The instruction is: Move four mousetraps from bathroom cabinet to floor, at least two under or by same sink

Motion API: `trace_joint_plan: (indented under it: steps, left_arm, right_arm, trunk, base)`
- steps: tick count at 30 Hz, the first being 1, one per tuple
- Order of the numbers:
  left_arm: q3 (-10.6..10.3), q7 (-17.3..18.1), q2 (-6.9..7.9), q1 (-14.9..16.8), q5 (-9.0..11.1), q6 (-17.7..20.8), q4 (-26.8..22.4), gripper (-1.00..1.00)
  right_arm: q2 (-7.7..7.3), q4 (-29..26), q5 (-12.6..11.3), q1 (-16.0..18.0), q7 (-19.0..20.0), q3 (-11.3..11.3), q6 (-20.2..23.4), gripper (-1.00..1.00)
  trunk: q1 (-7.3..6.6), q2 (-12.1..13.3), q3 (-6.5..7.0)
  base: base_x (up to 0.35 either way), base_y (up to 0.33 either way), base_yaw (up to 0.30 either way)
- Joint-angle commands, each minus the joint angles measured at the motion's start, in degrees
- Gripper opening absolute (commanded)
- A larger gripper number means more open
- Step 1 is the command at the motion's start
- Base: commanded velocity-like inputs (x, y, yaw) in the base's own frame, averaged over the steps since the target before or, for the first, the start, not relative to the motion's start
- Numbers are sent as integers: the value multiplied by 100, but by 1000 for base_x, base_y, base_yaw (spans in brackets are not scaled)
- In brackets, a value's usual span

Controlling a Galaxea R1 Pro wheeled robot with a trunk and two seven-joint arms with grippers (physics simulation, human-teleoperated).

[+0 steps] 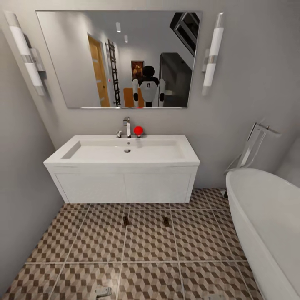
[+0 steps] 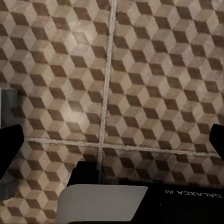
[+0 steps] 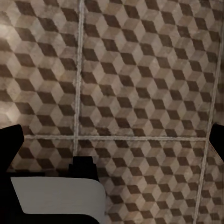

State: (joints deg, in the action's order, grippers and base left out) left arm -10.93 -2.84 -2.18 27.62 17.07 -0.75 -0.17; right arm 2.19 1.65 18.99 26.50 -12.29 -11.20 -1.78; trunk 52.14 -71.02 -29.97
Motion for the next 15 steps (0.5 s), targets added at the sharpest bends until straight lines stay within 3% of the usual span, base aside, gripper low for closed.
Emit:
trace_joint_plan:
  steps: [1,15]
  left_arm:
    - [-49,-18,-2,-39,70,-31,1,100]
    - [-41,-15,7,-391,191,-220,6,100]
  right_arm:
    - [-7,18,56,9,-28,-49,-38,100]
    - [-107,19,52,13,-25,-48,-170,100]
  trunk:
    - [0,-3,4]
    - [0,-3,131]
  base:
    - [0,0,0]
    - [0,0,0]
